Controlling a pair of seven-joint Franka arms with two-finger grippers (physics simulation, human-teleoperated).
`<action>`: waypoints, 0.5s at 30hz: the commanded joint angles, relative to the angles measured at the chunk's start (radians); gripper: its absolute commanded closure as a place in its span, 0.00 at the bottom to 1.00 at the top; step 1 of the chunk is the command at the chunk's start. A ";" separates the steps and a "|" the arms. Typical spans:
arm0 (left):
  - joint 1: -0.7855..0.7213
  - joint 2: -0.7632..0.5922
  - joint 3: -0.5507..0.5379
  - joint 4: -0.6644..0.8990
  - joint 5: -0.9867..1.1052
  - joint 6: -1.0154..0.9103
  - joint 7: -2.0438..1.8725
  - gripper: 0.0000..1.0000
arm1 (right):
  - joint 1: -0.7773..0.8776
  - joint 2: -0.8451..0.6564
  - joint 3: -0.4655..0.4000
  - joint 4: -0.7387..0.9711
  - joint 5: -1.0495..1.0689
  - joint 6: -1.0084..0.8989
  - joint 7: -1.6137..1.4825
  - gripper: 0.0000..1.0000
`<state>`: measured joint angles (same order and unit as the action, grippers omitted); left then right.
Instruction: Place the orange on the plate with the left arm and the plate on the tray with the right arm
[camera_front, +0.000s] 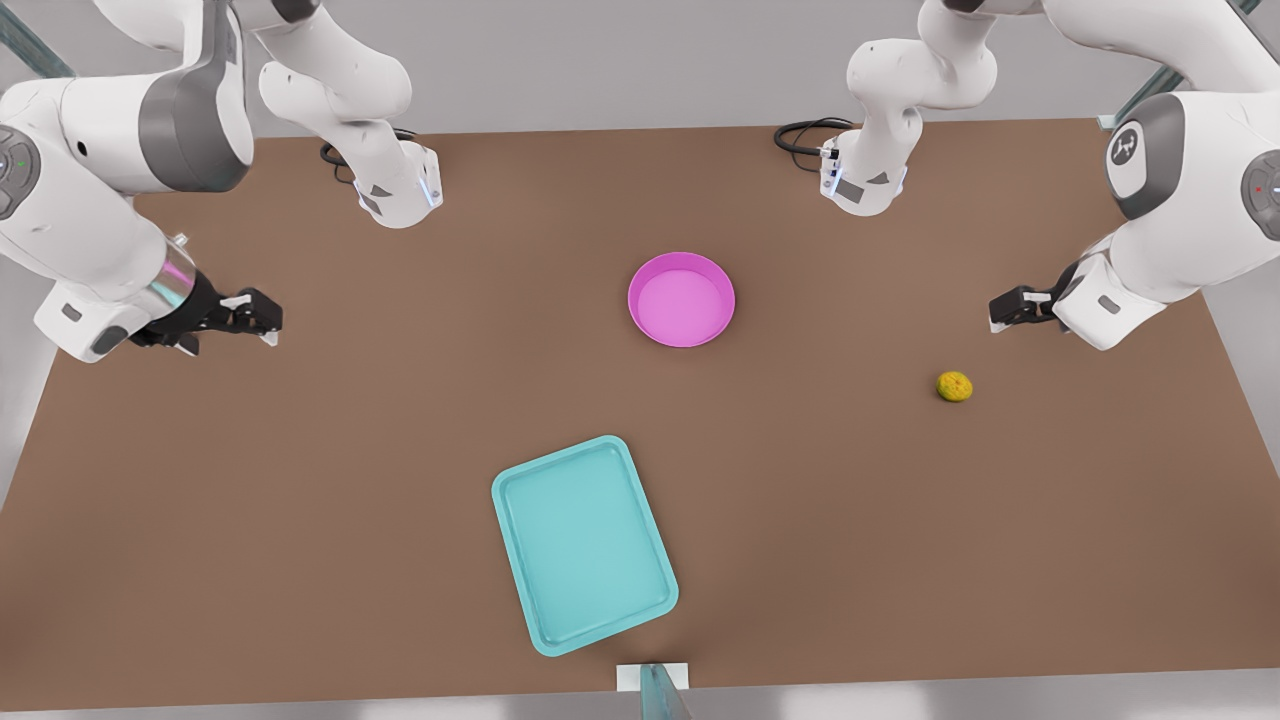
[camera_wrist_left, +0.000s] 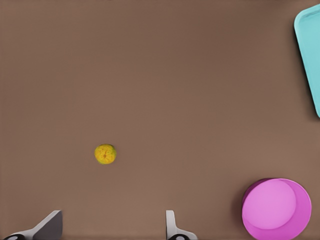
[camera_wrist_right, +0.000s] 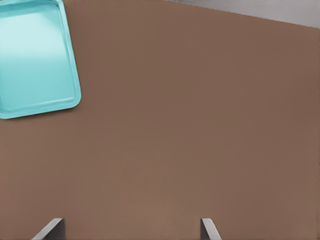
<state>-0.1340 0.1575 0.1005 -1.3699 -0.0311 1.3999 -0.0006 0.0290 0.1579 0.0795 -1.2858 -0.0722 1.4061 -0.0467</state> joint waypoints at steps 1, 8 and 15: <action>0.002 -0.001 0.002 0.000 0.003 0.001 0.001 0.00 | 0.003 0.002 0.000 0.000 -0.003 0.034 -0.024 0.00; 0.059 0.126 0.010 -0.477 0.002 0.530 -0.018 0.00 | 0.003 0.022 0.000 0.006 -0.004 0.019 -0.030 0.00; 0.077 0.145 0.090 -0.741 0.003 0.900 0.117 0.00 | 0.003 0.023 0.000 0.006 -0.006 0.022 -0.030 0.00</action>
<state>-0.0562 0.3017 0.1838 -2.0908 -0.0289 2.0314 0.0165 0.0321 0.1821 0.0796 -1.2792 -0.0784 1.4242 -0.0636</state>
